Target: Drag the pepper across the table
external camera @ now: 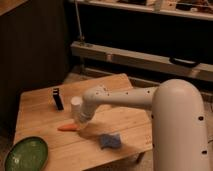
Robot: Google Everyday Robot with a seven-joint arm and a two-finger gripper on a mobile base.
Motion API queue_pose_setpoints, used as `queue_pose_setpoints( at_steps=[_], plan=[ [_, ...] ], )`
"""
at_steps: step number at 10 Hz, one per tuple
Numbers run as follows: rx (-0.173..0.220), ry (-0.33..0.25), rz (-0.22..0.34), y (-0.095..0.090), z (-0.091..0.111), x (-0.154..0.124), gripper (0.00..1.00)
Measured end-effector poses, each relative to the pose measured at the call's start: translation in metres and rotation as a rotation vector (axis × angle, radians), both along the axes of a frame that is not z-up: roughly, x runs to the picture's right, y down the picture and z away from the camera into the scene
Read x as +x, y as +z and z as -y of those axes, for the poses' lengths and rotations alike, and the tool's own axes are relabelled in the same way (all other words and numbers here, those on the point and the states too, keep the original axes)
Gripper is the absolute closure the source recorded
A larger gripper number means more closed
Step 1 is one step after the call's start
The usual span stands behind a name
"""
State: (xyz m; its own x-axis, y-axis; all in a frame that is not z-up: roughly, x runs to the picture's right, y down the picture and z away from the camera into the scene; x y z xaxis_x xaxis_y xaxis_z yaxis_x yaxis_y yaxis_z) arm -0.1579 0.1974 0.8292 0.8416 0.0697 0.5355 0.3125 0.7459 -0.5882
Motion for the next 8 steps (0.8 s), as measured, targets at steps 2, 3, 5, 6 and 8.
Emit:
queue_pose_setpoints(
  at_steps=[2, 3, 5, 6, 8],
  plan=[
    [0.000, 0.000, 0.000, 0.0000, 0.0000, 0.0001, 1.00],
    [0.000, 0.000, 0.000, 0.0000, 0.0000, 0.0001, 1.00],
    [0.000, 0.000, -0.001, 0.0001, 0.0000, 0.0004, 1.00],
    [0.000, 0.000, -0.001, 0.0001, 0.0000, 0.0005, 0.97],
    [0.000, 0.000, -0.001, 0.0001, 0.0000, 0.0005, 0.81]
  ],
)
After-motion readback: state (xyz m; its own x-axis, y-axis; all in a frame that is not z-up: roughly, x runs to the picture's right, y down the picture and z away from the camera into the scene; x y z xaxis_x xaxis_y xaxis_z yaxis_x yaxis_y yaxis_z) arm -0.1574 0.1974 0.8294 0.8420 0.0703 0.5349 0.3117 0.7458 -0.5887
